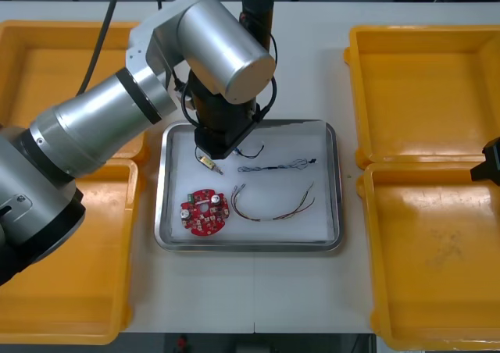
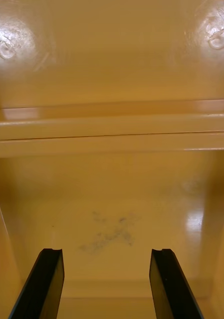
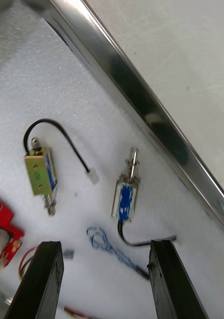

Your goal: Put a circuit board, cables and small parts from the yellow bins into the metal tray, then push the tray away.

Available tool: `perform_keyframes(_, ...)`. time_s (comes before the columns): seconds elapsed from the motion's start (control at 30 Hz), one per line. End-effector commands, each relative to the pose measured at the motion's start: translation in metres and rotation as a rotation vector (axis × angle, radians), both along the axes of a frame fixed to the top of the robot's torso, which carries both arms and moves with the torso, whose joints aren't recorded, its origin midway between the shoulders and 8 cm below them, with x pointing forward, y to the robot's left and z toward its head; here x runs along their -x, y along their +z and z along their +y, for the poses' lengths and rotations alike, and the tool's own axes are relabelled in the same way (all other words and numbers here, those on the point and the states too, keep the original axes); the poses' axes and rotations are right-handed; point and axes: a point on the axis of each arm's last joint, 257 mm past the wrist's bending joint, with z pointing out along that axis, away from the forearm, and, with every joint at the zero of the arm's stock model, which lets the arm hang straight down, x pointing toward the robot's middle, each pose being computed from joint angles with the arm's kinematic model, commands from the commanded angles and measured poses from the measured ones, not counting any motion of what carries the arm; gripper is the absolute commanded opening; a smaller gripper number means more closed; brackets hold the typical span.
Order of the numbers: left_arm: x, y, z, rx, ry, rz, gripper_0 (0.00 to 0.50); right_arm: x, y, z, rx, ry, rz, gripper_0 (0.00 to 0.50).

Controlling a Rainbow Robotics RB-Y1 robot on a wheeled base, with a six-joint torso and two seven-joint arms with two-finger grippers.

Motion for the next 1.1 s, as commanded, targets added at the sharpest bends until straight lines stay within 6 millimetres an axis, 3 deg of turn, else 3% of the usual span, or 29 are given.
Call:
perform_keyframes(0.03,-0.007,0.09,0.009,0.053,0.0,-0.07,0.5,0.001,0.018,-0.001,0.009,-0.013,-0.047,0.5)
perform_keyframes(0.2,0.007,0.137,0.051,0.04,-0.079,-0.052,0.5,0.003,0.023,0.009,0.016,0.028,-0.066,0.5)
perform_keyframes(0.47,0.023,0.171,0.102,-0.024,-0.245,-0.054,0.5,0.006,0.025,0.035,0.033,0.117,-0.074,0.5)
perform_keyframes(0.7,0.037,0.174,0.155,-0.087,-0.367,-0.062,0.5,0.008,0.025,0.068,0.054,0.23,-0.077,0.5)
perform_keyframes(0.93,0.056,0.164,0.202,-0.147,-0.479,-0.083,0.5,0.012,0.027,0.1,0.067,0.341,-0.076,0.5)
perform_keyframes(1.1,0.072,0.152,0.236,-0.187,-0.553,-0.095,0.5,0.019,0.03,0.134,0.069,0.466,-0.068,0.5)
